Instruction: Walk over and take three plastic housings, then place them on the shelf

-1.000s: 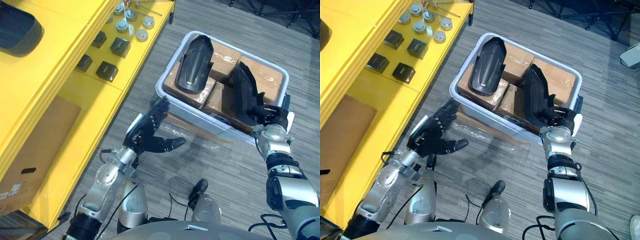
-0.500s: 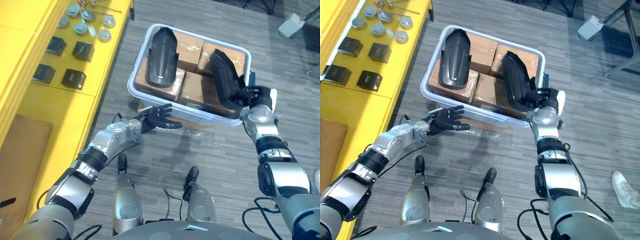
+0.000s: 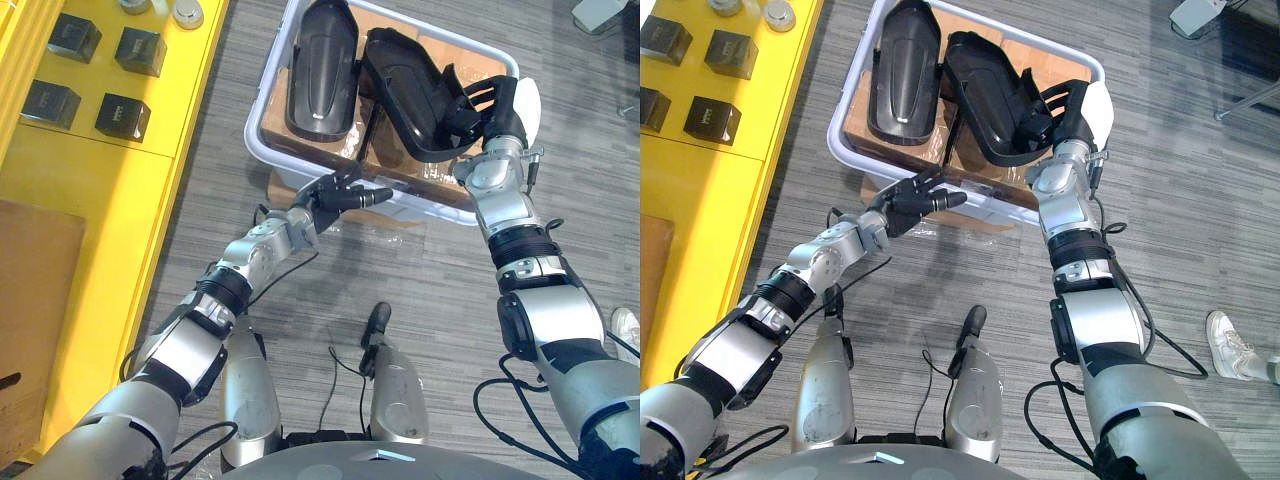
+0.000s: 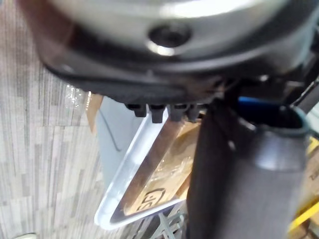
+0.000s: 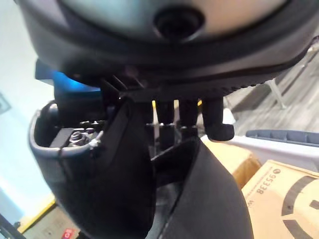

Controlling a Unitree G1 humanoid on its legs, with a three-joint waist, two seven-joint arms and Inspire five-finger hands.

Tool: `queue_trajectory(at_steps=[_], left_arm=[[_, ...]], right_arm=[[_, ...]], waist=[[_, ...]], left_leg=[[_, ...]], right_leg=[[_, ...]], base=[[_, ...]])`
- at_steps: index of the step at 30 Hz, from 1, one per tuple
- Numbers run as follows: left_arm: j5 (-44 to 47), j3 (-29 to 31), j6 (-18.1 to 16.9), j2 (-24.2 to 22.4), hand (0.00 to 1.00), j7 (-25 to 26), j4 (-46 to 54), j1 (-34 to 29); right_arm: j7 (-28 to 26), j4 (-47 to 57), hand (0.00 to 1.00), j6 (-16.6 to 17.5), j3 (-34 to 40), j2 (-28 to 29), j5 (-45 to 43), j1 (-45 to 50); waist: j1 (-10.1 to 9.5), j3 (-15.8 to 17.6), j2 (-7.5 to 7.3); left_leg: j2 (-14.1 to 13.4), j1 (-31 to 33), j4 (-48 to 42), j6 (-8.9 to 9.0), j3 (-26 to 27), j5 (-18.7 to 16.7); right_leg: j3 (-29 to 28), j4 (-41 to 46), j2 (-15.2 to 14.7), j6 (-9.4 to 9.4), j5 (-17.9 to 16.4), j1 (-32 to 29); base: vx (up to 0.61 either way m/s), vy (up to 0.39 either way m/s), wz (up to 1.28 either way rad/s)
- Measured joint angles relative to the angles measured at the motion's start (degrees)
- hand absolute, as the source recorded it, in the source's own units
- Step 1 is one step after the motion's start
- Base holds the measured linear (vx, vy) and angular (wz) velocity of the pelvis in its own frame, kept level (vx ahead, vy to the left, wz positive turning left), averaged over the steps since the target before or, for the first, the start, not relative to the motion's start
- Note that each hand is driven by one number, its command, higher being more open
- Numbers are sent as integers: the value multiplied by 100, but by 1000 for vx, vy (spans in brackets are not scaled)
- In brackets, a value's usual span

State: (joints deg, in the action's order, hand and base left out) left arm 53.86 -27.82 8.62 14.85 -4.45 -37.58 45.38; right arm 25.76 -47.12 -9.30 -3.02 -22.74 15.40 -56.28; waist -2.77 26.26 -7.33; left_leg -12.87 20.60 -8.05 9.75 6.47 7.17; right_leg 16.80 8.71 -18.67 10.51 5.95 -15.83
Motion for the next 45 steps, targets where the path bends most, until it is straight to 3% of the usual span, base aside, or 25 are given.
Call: queue_trajectory(at_steps=[5,11,15,17,22,30,45], left_arm=[[-561,641,-12,40,100,919,-4,28],[-2381,1329,298,628,100,1191,-13,32],[-3162,1765,680,1252,100,1020,-57,5],[-3150,1830,712,1355,100,964,-65,-45],[-1967,1920,950,1398,100,67,-66,-148],[-1568,1759,1020,1202,100,-277,-61,-479],[-647,892,1020,877,100,-640,-31,-576]], right_arm=[[12,0,0,0,5,-3,-7,-13],[10,12,0,199,27,-318,-7,216],[12,221,0,392,233,-604,0,638],[12,234,0,400,248,-612,1,702],[12,234,0,459,252,-614,370,919],[66,543,0,718,225,-615,687,1060],[178,1224,0,909,23,-428,1133,1568]], waist=[[10,119,-22],[-46,118,-20],[-64,103,14],[-57,99,22],[-52,95,80],[-45,-47,363],[-27,-196,308]], left_leg=[[-5,-7,-174,-10,-41,-99],[-1,-225,-165,-24,-37,-173],[10,-366,-56,-2,-10,-152],[12,-384,-46,-2,-2,-149],[39,-514,6,-16,21,-126],[41,-554,32,-17,-3,-127],[59,-758,225,0,22,-64]], right_leg=[[1,1,0,2,9,89],[27,-102,0,8,5,356],[39,-194,0,35,14,479],[38,-201,-1,43,18,493],[45,-257,-24,76,38,609],[105,-305,-20,113,59,710],[93,-512,-1,266,164,925]], base=[[0,0,0],[0,0,0],[0,0,0],[0,0,0],[26,-6,0],[7,-4,2],[0,0,0]])
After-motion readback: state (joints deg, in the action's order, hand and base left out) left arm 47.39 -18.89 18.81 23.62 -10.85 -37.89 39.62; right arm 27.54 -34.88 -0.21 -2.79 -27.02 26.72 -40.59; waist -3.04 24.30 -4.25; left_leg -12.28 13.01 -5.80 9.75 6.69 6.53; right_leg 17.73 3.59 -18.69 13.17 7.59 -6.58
